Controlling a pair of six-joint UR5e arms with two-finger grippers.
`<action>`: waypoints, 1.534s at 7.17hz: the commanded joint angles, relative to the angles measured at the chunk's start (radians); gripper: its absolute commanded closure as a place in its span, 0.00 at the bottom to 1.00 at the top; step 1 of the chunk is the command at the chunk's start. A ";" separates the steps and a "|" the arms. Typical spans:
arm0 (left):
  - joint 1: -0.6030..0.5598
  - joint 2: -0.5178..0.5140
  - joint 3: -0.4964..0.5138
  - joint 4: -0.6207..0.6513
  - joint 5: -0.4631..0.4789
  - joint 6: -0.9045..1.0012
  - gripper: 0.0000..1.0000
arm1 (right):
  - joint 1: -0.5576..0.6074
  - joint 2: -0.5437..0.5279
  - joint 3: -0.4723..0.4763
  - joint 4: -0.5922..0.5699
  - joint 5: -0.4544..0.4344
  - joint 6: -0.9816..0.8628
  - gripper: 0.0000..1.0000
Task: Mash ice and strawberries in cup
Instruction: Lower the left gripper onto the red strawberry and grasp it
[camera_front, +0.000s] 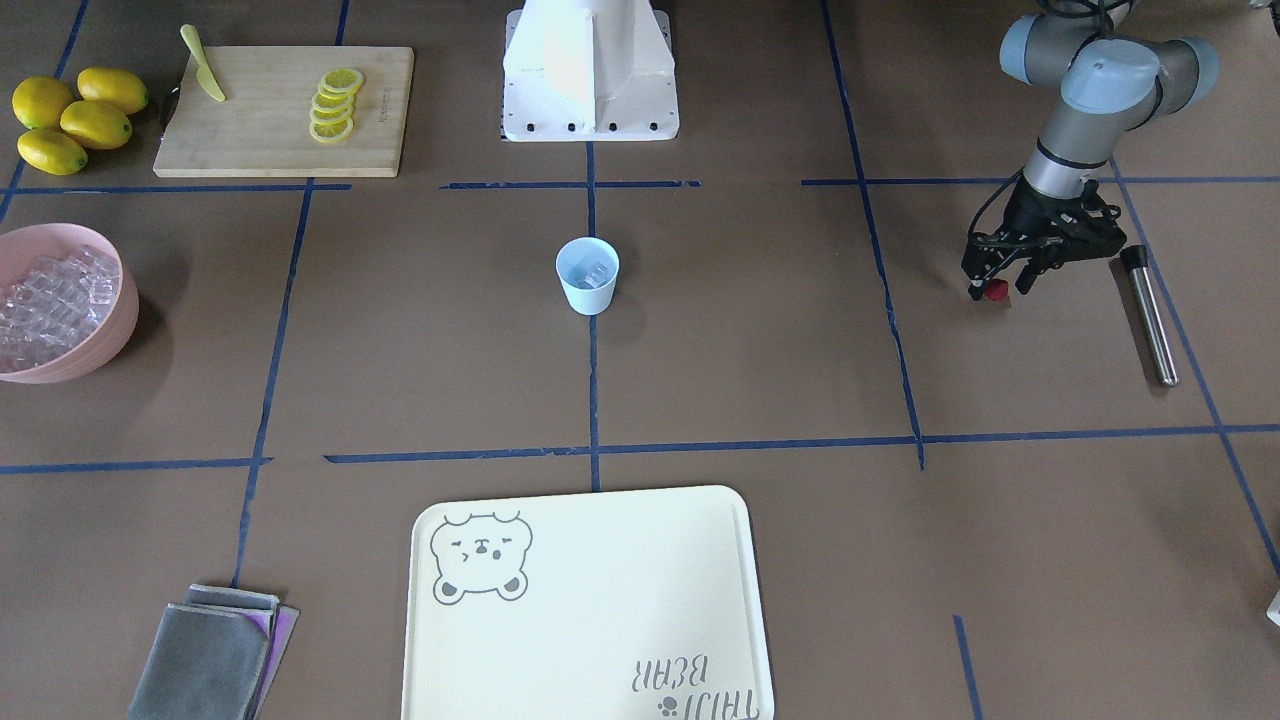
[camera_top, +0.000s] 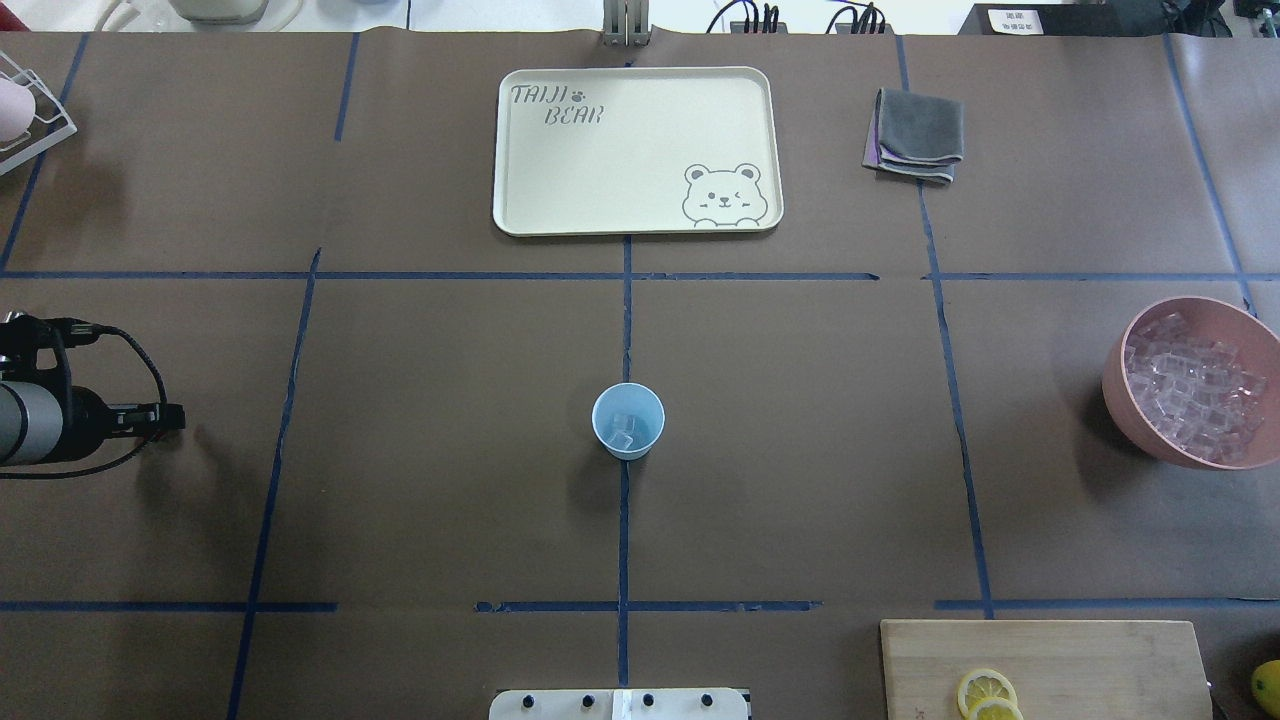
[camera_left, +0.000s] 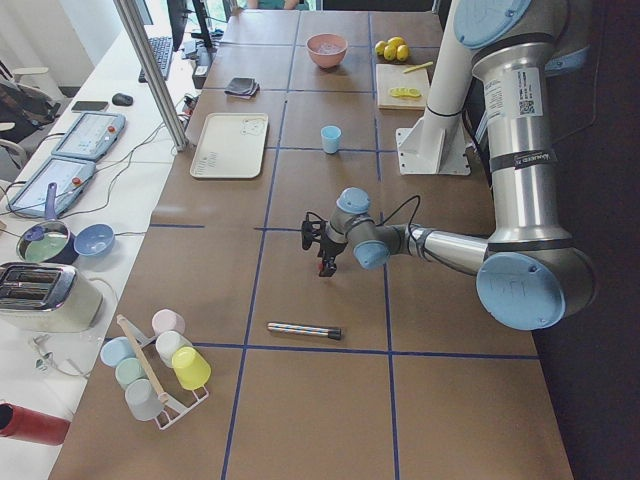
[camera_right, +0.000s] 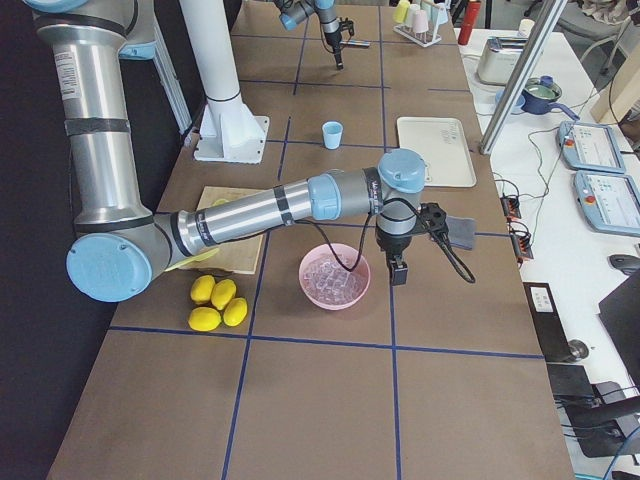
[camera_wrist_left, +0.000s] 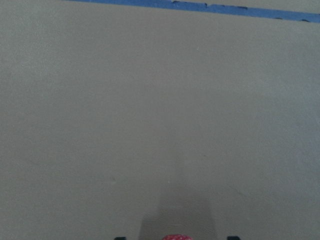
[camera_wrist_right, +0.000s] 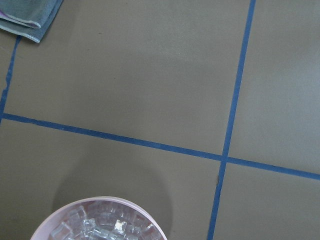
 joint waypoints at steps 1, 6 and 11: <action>0.002 0.000 -0.001 0.001 -0.001 -0.001 0.42 | 0.002 0.002 0.000 0.000 -0.001 0.002 0.00; 0.008 0.009 -0.051 0.004 -0.041 0.010 1.00 | 0.006 -0.001 0.000 0.000 0.001 0.001 0.00; -0.035 -0.402 -0.369 0.807 -0.172 0.002 1.00 | 0.075 -0.099 -0.009 0.005 0.030 -0.147 0.00</action>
